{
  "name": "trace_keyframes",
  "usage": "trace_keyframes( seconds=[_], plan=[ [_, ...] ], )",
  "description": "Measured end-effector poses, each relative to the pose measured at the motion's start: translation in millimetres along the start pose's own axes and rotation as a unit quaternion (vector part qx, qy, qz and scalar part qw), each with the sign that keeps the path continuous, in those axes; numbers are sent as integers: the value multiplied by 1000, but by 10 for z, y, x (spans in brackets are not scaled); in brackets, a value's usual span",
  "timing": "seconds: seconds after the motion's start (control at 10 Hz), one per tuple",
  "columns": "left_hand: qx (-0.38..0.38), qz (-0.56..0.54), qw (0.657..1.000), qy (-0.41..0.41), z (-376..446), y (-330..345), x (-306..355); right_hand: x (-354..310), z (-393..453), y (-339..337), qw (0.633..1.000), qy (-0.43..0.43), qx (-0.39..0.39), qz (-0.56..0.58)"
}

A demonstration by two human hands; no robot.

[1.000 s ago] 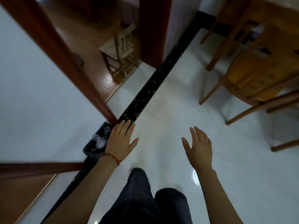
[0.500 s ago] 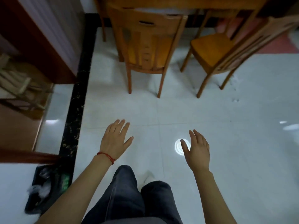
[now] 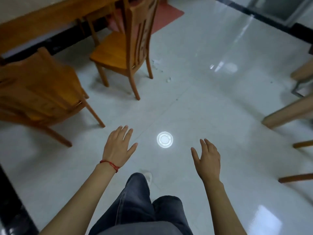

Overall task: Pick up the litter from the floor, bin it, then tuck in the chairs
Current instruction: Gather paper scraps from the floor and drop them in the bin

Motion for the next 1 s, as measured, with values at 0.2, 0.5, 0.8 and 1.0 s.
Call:
trace_keyframes(
  seconds=[0.2, 0.5, 0.8, 1.0],
  plan=[
    [-25, 22, 995, 96, 793, -79, 306, 215, 221, -122, 995, 95, 39, 16],
    [-74, 33, 977, 199, 1929, 123, 1274, 962, 710, -347, 974, 211, 75, 42],
    [-66, 26, 974, 214, 3374, 99, 2504, 1846, 2173, -1095, 975, 199, 96, 36],
    [-58, 15, 978, 200, 4276, -48, 3116, 2272, 3231, -1570, 978, 179, 105, 33]
  ],
)
Point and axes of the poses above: each hand's wrist, its own z-axis towards the middle knuckle, its own y-axis out of the palm, x = y × z, the point moved 7 cm from there along z, towards the middle knuckle
